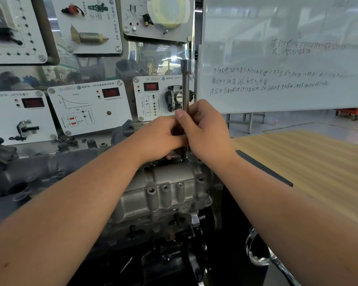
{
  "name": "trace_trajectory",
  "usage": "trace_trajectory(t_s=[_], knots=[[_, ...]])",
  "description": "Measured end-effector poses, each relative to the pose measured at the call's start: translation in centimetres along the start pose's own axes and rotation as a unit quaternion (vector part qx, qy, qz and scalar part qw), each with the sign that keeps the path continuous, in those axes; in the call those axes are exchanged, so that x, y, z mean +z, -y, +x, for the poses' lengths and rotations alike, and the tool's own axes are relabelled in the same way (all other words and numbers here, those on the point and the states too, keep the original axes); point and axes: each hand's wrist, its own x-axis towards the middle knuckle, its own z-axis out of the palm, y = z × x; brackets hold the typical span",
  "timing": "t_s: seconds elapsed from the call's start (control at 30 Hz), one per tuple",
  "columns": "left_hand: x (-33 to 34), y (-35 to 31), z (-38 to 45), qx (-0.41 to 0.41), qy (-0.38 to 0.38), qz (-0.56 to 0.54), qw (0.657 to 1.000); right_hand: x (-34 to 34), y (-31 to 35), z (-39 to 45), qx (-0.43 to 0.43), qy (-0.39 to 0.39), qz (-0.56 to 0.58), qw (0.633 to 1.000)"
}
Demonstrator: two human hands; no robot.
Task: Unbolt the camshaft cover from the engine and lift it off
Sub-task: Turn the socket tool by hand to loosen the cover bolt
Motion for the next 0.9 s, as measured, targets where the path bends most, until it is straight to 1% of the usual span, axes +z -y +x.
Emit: trace_trajectory(t_s=[0.07,0.17,0.27,0.33,0.4,0.5,0.6,0.73,0.83,0.9], knots=[[0.04,0.09,-0.12,0.000,-0.004,-0.027,1.000,-0.06,0.02,0.03,-0.011,-0.004,-0.032,0.999],[0.11,0.24,-0.18,-0.002,0.000,-0.051,0.999,-0.09,-0.07,0.08,-0.010,0.007,-0.043,0.999],[-0.01,0.07,-0.12,0.000,0.002,-0.033,0.999,-0.08,0.21,-0.01,-0.014,0.020,-0.029,0.999],[-0.12,-0.14,-0.08,0.006,0.001,-0.003,1.000,-0.02,0.30,-0.06,0.009,0.030,0.000,1.000],[-0.08,-0.18,-0.06,0.007,0.002,0.011,1.000,0.02,0.18,-0.08,0.016,0.024,0.000,1.000],[0.02,-0.04,-0.21,0.003,-0.001,-0.016,1.000,-0.12,0.21,-0.03,-0.006,0.016,-0.030,0.999],[0.07,0.06,-0.31,0.000,0.001,-0.043,0.999,-0.20,0.20,0.06,-0.017,0.030,-0.038,0.999],[-0.10,-0.10,-0.31,0.009,-0.005,-0.017,1.000,-0.06,0.39,-0.04,-0.023,0.044,-0.039,0.998],[-0.12,-0.13,-0.25,0.007,-0.003,0.017,1.000,0.07,0.29,-0.18,-0.009,0.029,-0.010,0.999],[-0.01,0.07,-0.16,0.007,-0.001,0.005,1.000,0.00,0.13,-0.10,-0.015,0.014,-0.025,0.999]])
